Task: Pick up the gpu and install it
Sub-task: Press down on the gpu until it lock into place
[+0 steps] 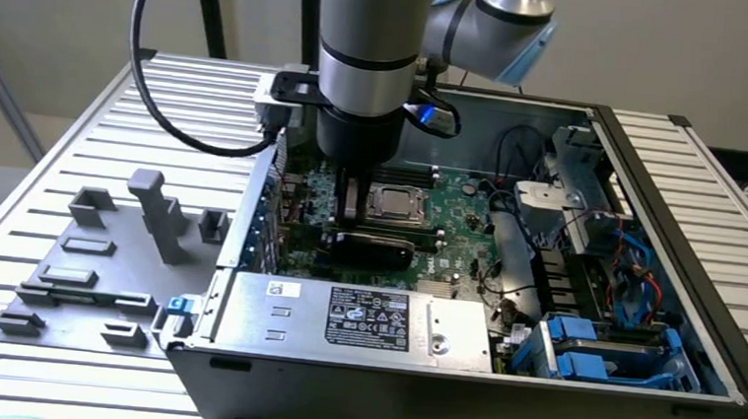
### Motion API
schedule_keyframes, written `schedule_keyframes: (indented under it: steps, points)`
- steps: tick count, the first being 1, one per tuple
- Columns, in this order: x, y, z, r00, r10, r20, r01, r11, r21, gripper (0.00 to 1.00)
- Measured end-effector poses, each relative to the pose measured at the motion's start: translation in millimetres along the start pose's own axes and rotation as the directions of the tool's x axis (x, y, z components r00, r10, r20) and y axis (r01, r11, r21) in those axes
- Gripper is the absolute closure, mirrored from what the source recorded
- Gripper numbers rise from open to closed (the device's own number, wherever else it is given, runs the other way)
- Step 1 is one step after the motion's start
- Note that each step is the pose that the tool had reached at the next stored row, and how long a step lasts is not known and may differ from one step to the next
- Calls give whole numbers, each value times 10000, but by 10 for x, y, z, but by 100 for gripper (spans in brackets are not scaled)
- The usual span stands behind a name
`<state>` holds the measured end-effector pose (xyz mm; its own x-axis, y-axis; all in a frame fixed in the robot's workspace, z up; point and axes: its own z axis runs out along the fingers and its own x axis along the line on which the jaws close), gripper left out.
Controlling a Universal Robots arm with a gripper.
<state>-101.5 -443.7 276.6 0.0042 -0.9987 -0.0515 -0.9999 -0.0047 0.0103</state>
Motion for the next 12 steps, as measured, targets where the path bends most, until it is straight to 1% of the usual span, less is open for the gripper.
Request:
schedule_keyframes:
  steps: [2, 4, 5, 9, 10, 11, 12]
  points:
    - [-2, 0, -45, 10000, -11, -9, 10, 10000, -9, 89]
    - [-4, 3, -66, 10000, -33, -38, 33, 10000, -30, 89]
    - [-4, 8, -71, 10000, -54, -57, 54, 10000, -41, 89]
    - [-6, 44, -84, 9997, -169, -179, 167, 9998, -85, 89]
    - [-6, 57, -85, 9996, -188, -196, 186, 9998, -101, 89]
    - [-6, 77, -85, 9996, -193, -201, 191, 9997, -118, 89]
    - [-7, 94, -85, 9996, -209, -203, 207, 9997, -121, 89]
